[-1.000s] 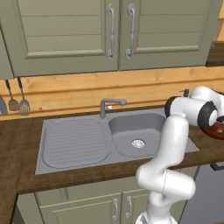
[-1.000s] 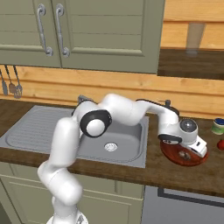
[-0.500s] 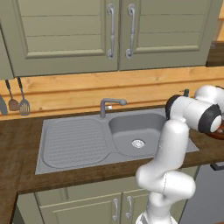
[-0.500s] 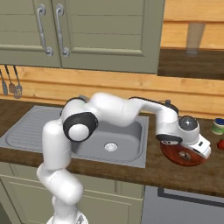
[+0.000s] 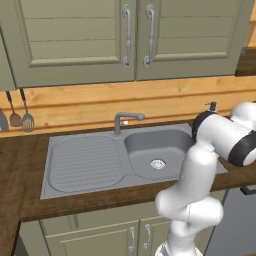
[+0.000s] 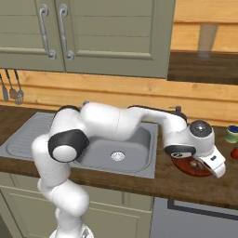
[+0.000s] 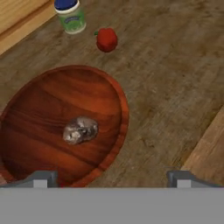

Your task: Pick the mushroom from the sink and place it in the bowl. Then pick the bowl and place it in the microwave. Then close the microwave door and press the start button.

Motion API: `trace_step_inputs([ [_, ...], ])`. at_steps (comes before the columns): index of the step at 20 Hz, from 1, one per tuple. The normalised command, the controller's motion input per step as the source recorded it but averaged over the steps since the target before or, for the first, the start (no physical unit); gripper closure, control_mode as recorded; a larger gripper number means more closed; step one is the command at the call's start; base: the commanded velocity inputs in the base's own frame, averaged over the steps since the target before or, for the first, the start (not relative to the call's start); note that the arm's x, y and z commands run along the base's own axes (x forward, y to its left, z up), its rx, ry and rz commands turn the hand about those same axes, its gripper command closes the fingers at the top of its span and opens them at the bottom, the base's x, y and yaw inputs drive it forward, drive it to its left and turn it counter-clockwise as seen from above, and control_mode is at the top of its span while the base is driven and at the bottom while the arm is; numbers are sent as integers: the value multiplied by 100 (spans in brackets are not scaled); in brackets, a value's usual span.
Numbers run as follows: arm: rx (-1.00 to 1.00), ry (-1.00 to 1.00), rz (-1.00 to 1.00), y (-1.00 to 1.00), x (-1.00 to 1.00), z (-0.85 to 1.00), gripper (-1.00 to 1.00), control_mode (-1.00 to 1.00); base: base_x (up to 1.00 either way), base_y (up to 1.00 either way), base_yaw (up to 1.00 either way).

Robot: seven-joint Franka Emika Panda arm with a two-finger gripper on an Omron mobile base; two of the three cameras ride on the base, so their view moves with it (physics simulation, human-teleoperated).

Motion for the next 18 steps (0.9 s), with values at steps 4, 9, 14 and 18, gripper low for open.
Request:
trace_step_inputs([
  [4,-9,7,0,46,-40,51,-100,-100,0,0,0],
  [9,-23,16,6,69,-19,39,-100,-100,0,0,0],
  [14,-21,20,22,73,5,9,-100,-100,0,0,0],
  [18,-14,13,22,47,17,0,-100,-100,0,0,0],
])
